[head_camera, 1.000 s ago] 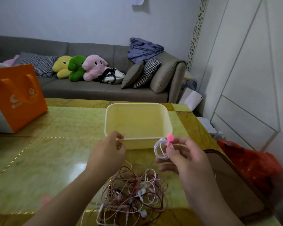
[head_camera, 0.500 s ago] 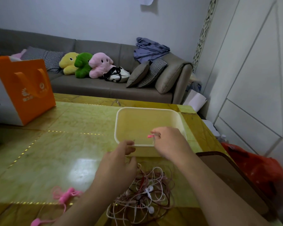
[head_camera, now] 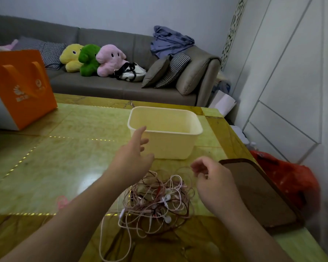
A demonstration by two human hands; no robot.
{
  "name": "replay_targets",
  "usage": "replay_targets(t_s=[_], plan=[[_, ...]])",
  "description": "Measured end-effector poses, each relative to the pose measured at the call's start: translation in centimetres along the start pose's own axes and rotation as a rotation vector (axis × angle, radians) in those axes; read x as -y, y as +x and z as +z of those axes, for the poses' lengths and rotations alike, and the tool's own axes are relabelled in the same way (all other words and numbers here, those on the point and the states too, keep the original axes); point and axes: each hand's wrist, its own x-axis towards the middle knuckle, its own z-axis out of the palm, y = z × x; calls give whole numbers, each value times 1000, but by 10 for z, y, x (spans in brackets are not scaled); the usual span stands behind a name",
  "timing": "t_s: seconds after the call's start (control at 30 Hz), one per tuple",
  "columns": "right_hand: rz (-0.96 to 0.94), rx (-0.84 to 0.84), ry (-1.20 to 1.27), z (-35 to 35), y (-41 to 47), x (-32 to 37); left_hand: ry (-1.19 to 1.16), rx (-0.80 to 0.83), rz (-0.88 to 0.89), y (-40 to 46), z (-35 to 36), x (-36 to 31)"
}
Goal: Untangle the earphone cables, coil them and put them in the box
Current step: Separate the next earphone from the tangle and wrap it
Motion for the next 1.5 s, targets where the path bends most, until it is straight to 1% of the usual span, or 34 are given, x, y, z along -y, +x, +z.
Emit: replay_targets(t_s=[0.03,0.1,0.13,0.2,0.3,0.37,0.47,0.5,0.57,0.67,0.73,0.83,0.93,1.0,1.03,1.1,1.13,1.17,1.23,1.3,1.33,1.4,1.5], plan=[[43,57,1,2,-4,-4,-7,-18,11,-8,-1,2],[70,134,5,3,-7,-5,-5,-115,37,-20,-7,11],[63,163,6,4,-8,-3,-8,-154,23,-25,-11,17],[29,215,-13,9,-13,5,6,-162,-54,-36,-19,28],[-42,303,-16,20,-23,18,48,-121,-111,-51,-31,34],[-105,344,-16,30,-31,26,132,-62,-156,-62,-36,27],[-227,381,-82,46,-39,32,507,113,-316,-74,-30,26],[-245,399,-110,49,-42,34,541,126,-329,-74,-26,31],[-259,424,-178,53,-45,34,451,116,-318,-70,-20,43],[-251,406,-238,49,-45,34,251,-11,-258,-66,-24,41],[-205,384,-252,46,-43,33,118,-93,-192,-65,-30,35],[-135,388,-238,44,-39,28,-112,-146,-94,-66,-33,29],[-103,392,-150,42,-37,28,-179,-209,7,-70,-29,23],[-80,323,9,37,-37,33,-252,-227,51,-71,-28,20],[-82,256,95,33,-37,36,-286,-223,74,-72,-28,17],[-158,79,204,27,-37,42,-323,-183,134,-73,-28,13],[-205,22,240,25,-37,45,-319,-146,168,-73,-27,12],[-255,9,289,21,-37,49,-303,-102,205,-74,-26,10],[-352,81,325,16,-35,56,-269,2,267,-76,-23,7],[-405,161,291,14,-32,61,-261,65,283,-78,-21,6],[-386,186,292,15,-31,60,-258,63,279,-78,-21,6],[-287,207,324,15,-29,56,-253,1,260,-78,-20,7],[-196,92,310,15,-28,48,-287,-112,216,-75,-18,9]])
